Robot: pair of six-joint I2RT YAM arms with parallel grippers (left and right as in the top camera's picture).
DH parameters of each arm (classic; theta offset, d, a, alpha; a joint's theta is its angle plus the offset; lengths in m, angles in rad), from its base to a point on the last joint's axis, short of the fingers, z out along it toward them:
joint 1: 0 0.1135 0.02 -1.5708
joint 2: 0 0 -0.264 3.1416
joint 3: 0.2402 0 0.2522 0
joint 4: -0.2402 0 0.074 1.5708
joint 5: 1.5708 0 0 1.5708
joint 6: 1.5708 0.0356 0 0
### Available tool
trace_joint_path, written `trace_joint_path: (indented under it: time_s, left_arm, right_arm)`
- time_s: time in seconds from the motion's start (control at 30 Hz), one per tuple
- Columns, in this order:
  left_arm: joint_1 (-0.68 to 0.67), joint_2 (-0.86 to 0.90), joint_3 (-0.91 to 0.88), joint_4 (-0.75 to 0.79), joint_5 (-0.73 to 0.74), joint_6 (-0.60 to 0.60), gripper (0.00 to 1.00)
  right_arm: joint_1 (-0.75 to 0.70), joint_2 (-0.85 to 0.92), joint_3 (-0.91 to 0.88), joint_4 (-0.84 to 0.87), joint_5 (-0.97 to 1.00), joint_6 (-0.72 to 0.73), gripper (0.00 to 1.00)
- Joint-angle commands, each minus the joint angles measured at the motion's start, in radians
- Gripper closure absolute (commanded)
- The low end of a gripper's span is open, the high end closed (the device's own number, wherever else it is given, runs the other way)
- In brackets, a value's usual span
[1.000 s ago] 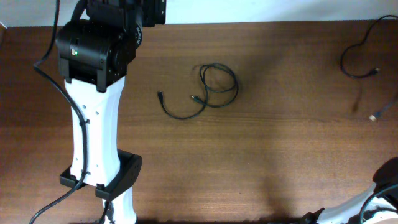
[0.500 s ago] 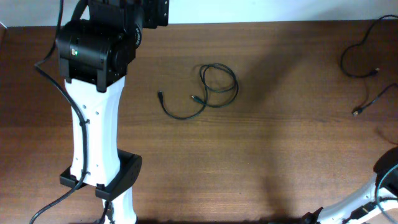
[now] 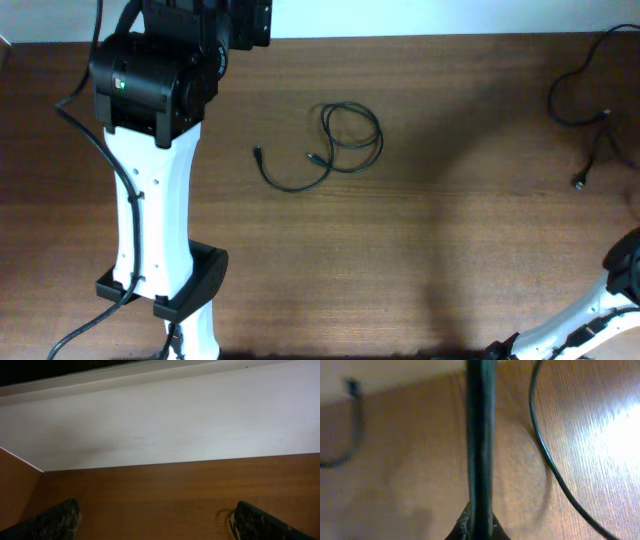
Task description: Untangle cables
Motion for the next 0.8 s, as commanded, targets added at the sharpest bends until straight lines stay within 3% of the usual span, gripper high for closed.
trace_joint_path:
  time_s: [0.0,0.4,0.43,0.47,0.5,0.57,0.77]
  left_arm:
    - [0.001,-0.008,-0.007,-0.003,0.011,-0.014,0.01]
    - [0.001,-0.008,-0.007,-0.031,0.011,-0.014,0.01]
    - [0.001,-0.008,-0.007,-0.032,0.011,-0.014,0.01]
    - [0.001,-0.008,-0.007,-0.034,0.011,-0.014,0.00]
    - [0.001,-0.008,-0.007,-0.035,0.011,-0.014,0.01]
    - [0.001,-0.008,-0.007,-0.037,0.027,-0.014,0.01]
    - [0.001,-0.007,-0.007,-0.038,0.060,-0.014,0.00]
  right_arm:
    - [-0.004,0.075,-0.050,-0.001,0.016,0.002,0.96]
    - [-0.010,0.084,-0.052,0.052,0.014,-0.192,0.96]
    - [-0.010,0.082,-0.048,0.053,0.011,-0.209,0.87]
    - [-0.010,0.078,-0.035,0.052,-0.011,-0.244,0.20]
    - [-0.010,0.074,-0.019,0.052,-0.040,-0.277,0.00]
    - [-0.010,0.053,0.027,0.037,-0.084,-0.357,0.01]
    - [-0.010,-0.058,0.222,-0.111,-0.097,-0.364,0.01]
